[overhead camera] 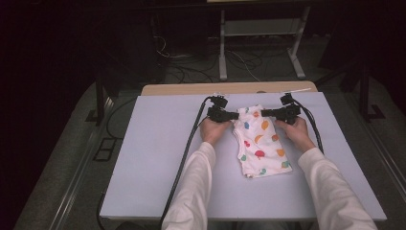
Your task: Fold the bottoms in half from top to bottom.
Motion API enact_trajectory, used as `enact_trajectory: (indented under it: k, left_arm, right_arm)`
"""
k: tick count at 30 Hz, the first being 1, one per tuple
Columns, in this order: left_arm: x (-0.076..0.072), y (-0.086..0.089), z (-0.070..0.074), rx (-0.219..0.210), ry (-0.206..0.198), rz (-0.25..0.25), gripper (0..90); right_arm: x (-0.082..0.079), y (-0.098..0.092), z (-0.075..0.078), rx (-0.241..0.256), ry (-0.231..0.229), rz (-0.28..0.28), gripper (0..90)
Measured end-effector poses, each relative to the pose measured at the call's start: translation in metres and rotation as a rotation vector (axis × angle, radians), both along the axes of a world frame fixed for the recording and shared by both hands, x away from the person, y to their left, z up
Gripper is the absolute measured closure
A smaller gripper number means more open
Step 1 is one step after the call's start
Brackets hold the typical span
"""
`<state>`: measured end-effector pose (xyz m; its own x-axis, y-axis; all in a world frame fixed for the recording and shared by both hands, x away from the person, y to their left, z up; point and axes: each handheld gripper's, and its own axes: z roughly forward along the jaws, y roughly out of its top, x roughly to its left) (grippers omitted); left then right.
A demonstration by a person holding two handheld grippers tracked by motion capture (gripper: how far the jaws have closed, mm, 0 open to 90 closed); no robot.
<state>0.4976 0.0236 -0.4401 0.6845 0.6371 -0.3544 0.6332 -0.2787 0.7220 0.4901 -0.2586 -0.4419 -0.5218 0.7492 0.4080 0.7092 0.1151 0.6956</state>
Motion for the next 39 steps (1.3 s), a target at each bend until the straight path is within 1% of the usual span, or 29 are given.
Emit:
enact_trajectory:
  k: [1,4,5,7,12,13,17,21,24,29,32,39]
  left_arm:
    - [-0.001,0.000,0.001,-0.010,0.001,0.003,88.5]
    - [-0.006,0.001,0.006,-0.010,-0.011,-0.003,88.5]
    - [-0.007,0.001,0.007,-0.011,-0.019,-0.004,88.5]
    - [-0.010,0.002,0.008,-0.025,-0.021,-0.005,88.5]
    - [-0.016,0.003,0.011,-0.044,-0.026,-0.004,88.5]
    - [-0.017,0.003,0.012,-0.041,-0.028,-0.006,88.5]
    - [-0.022,0.006,0.017,-0.056,-0.035,-0.008,88.5]
    - [-0.026,0.007,0.020,-0.055,-0.039,-0.012,88.5]
    - [-0.030,0.008,0.020,-0.059,-0.037,-0.015,88.5]
    - [-0.035,0.009,0.022,-0.065,-0.038,-0.020,88.5]
    - [-0.037,0.009,0.023,-0.060,-0.042,-0.029,88.5]
    - [-0.043,0.008,0.025,-0.071,-0.043,-0.036,88.5]
  right_arm:
    - [-0.002,0.000,0.001,0.001,-0.009,-0.002,87.2]
    - [-0.006,-0.001,0.003,0.013,-0.022,-0.005,87.2]
    - [-0.007,-0.001,0.004,0.008,-0.031,-0.007,87.2]
    - [-0.009,-0.001,0.006,0.015,-0.042,-0.006,87.2]
    - [-0.017,-0.001,0.011,0.019,-0.060,-0.008,87.2]
    - [-0.019,-0.002,0.012,0.021,-0.060,-0.010,87.2]
    - [-0.025,-0.004,0.012,0.024,-0.065,-0.013,87.2]
    - [-0.031,-0.004,0.012,0.030,-0.081,-0.004,87.2]
    - [-0.035,-0.003,0.012,0.025,-0.091,-0.002,87.1]
    - [-0.040,-0.003,0.012,0.033,-0.097,-0.003,87.2]
    - [-0.043,-0.003,0.013,0.031,-0.103,-0.003,87.2]
    - [-0.048,-0.005,0.015,0.039,-0.110,0.000,87.2]
